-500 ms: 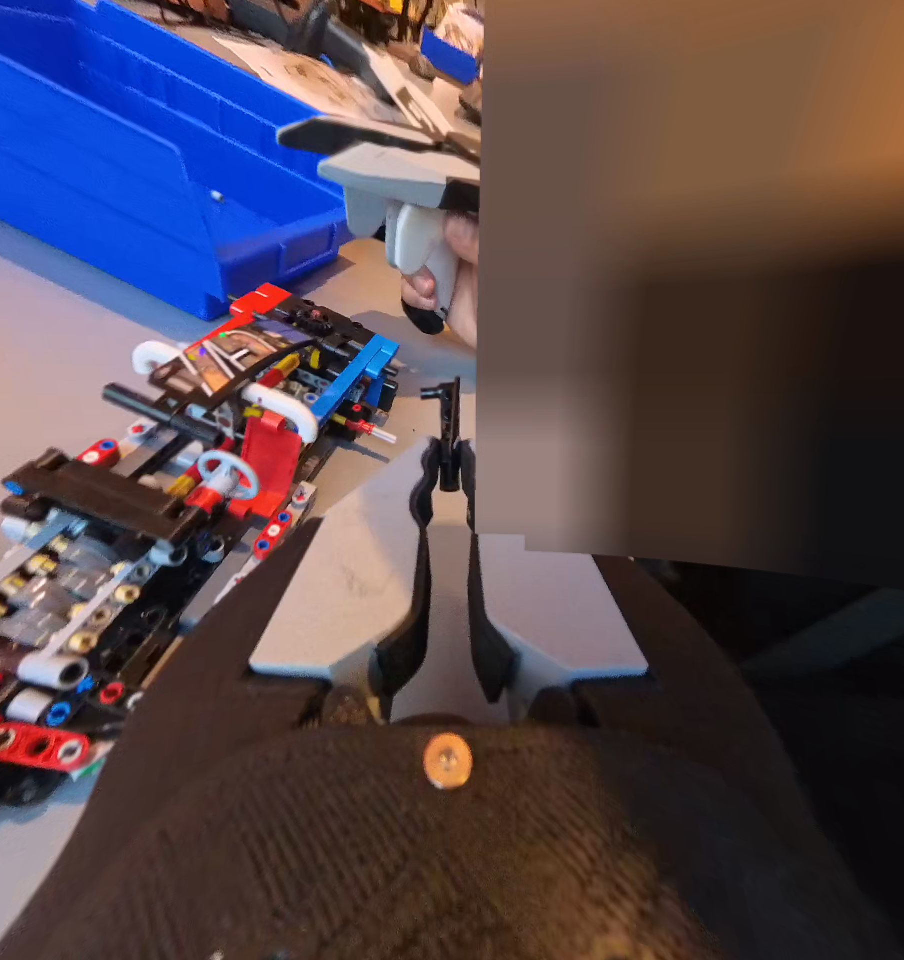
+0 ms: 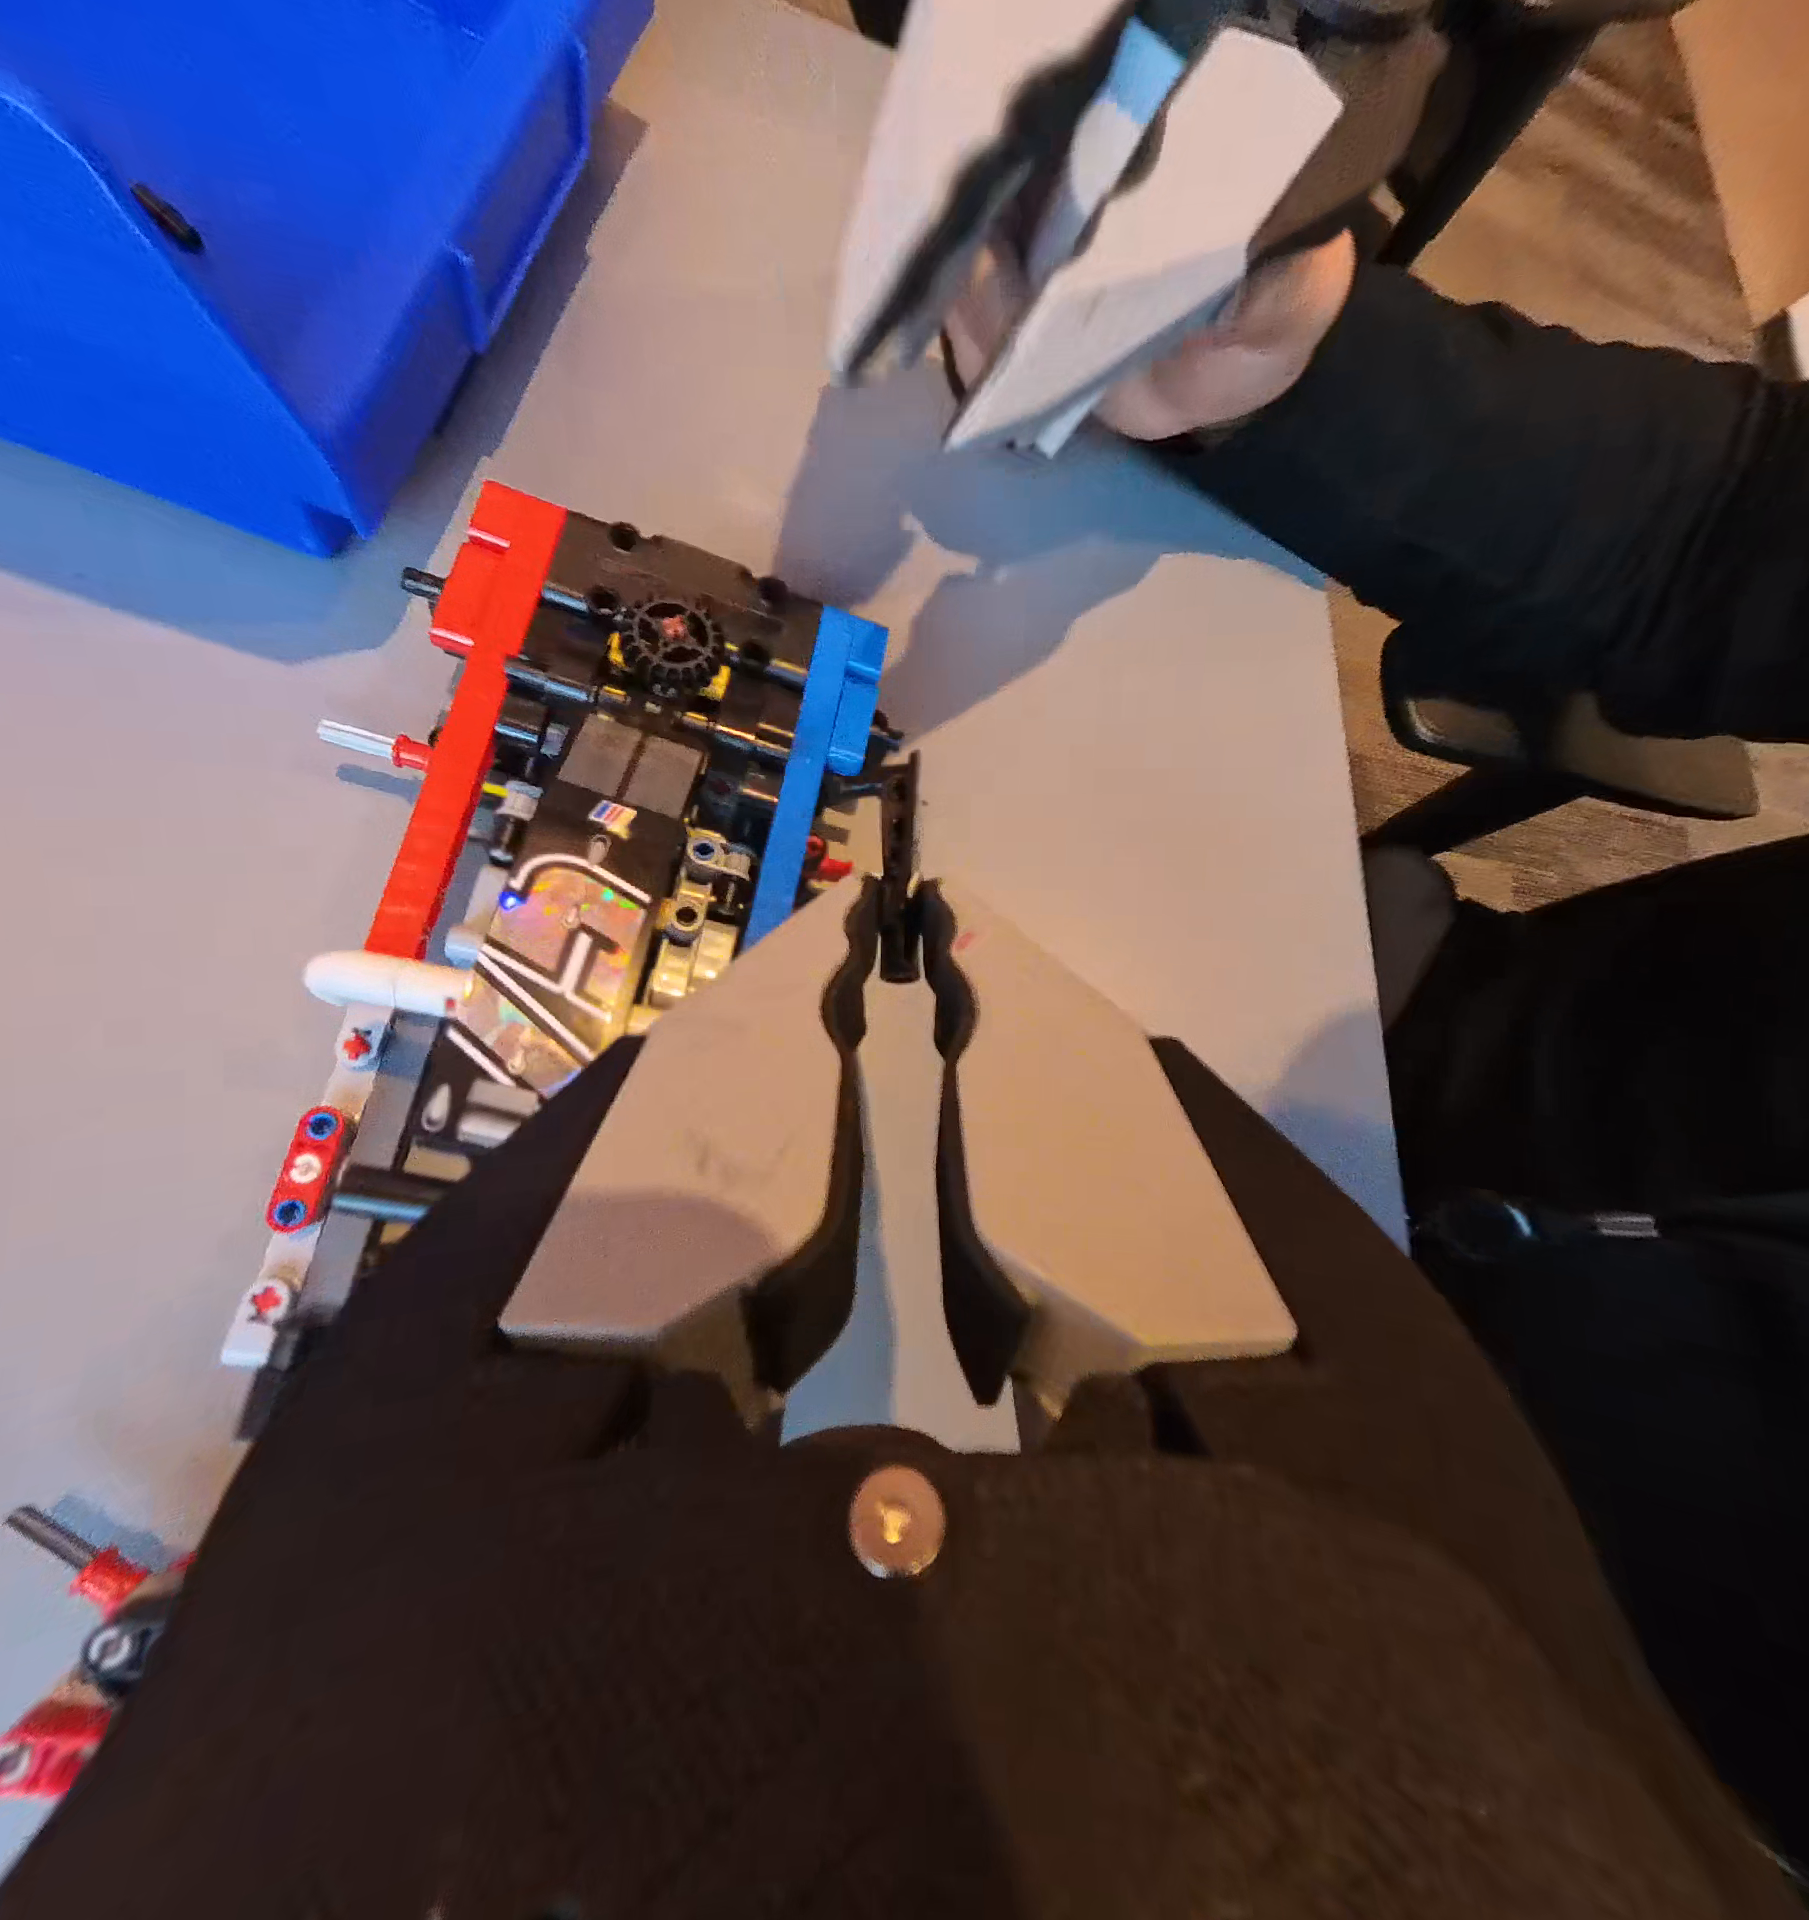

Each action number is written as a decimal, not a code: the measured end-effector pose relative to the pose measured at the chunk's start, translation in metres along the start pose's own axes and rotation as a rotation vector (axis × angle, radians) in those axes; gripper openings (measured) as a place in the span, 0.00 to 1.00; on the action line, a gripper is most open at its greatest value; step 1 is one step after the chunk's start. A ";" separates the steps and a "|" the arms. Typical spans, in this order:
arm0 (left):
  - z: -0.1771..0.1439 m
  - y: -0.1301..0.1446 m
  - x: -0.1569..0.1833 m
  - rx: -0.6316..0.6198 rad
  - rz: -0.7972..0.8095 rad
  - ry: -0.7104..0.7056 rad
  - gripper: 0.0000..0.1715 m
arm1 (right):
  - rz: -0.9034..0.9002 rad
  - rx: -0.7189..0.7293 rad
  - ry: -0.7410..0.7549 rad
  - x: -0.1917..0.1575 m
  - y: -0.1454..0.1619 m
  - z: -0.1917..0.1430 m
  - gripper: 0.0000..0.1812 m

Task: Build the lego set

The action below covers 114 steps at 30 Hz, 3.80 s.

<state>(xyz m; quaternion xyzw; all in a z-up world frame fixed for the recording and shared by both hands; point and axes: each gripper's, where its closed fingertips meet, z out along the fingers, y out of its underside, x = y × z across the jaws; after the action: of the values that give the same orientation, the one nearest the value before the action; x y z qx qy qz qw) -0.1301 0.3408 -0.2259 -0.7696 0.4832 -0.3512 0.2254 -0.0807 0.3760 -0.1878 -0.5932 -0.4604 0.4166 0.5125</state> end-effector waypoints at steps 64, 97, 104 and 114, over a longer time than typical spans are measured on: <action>0.014 0.005 -0.012 -0.015 0.420 -0.158 0.03 | -0.309 -0.421 -0.067 -0.022 0.049 0.036 0.23; 0.015 0.003 -0.018 0.040 0.322 -0.168 0.02 | -0.326 -0.676 -0.332 0.006 0.066 0.058 0.57; 0.016 0.004 -0.020 0.043 0.301 -0.159 0.03 | -0.339 -0.680 -0.325 0.011 0.066 0.060 0.53; 0.014 0.005 -0.024 0.036 0.266 -0.161 0.02 | -0.302 -0.646 -0.316 0.014 0.065 0.064 0.51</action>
<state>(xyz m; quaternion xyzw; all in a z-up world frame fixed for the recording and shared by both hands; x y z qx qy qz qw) -0.1294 0.3603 -0.2459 -0.7203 0.5548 -0.2639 0.3220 -0.1314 0.4006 -0.2606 -0.5782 -0.7233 0.2561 0.2776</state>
